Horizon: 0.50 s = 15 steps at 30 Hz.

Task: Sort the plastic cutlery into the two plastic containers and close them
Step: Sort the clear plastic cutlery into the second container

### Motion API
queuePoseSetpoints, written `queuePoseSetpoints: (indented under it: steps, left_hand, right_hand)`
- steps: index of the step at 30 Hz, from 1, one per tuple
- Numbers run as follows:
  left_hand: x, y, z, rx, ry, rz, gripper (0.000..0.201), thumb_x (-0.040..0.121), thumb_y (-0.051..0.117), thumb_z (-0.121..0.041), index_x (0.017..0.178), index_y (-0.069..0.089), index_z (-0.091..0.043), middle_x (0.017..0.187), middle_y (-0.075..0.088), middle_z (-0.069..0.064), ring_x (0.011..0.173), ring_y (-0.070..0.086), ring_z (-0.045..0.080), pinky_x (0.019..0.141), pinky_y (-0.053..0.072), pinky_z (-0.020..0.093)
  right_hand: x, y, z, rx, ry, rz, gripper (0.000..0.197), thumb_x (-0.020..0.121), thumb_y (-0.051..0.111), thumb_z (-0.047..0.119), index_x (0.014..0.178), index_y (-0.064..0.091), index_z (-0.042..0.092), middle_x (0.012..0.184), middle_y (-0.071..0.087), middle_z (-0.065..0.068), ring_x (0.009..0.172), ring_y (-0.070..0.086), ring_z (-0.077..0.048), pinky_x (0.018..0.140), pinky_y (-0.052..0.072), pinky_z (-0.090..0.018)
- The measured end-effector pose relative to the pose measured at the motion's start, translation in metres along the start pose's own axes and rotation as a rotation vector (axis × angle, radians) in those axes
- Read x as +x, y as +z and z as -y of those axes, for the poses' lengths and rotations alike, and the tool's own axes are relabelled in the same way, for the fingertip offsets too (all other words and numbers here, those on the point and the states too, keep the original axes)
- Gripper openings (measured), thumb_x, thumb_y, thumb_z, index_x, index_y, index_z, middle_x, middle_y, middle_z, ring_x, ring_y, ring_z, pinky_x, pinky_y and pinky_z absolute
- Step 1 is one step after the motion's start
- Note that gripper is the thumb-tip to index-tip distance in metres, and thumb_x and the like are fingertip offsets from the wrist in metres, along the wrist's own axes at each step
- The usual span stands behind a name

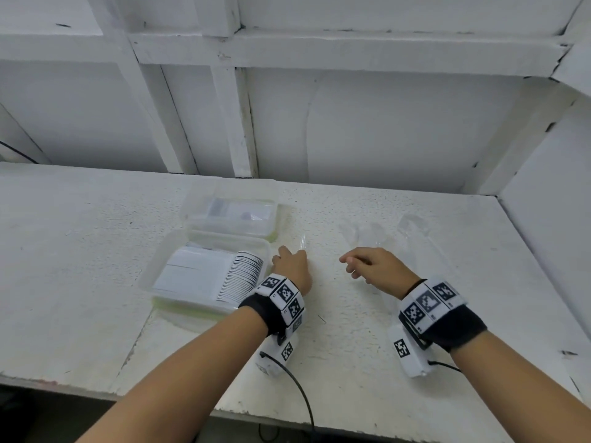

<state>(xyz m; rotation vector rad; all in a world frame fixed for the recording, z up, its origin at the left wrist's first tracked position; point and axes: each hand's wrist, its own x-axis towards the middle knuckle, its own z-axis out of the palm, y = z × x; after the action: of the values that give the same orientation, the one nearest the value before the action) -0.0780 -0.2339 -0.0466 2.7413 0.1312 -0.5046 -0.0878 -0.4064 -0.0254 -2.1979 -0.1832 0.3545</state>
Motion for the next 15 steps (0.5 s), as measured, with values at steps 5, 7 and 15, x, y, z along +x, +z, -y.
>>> queuePoseSetpoints:
  steps: [5,7,15]
  left_hand:
    - [-0.002,0.000,0.008,-0.031,0.038,-0.079,0.039,0.089,0.039,0.002,0.125,0.045,-0.013,0.128,0.037,0.013,0.112,0.043,0.029,0.085,0.039,0.032]
    - [-0.001,-0.001,0.008,-0.057,0.040,-0.089,0.037,0.089,0.039,0.002,0.124,0.044,-0.010,0.127,0.039,0.014,0.112,0.043,0.029,0.086,0.039,0.032]
    - [0.010,-0.011,0.001,-0.072,-0.001,-0.053,0.032,0.091,0.041,-0.002,0.122,0.048,-0.006,0.128,0.042,0.016,0.110,0.051,0.030,0.094,0.045,0.035]
  right_hand:
    - [0.000,0.003,-0.004,-0.011,0.006,-0.004,0.022,0.097,0.046,0.017,0.105,0.065,0.012,0.084,0.062,0.004,0.074,0.058,-0.005,0.056,0.040,-0.005]
    - [0.001,0.005,-0.004,-0.015,0.008,0.002,0.022,0.097,0.045,0.017,0.105,0.065,0.013,0.084,0.062,0.005,0.074,0.059,-0.006,0.059,0.039,-0.007]
    - [0.002,0.015,-0.001,0.000,-0.008,-0.006,0.020,0.096,0.047,0.017,0.101,0.066,0.015,0.080,0.062,0.007,0.074,0.060,-0.008,0.064,0.040,-0.013]
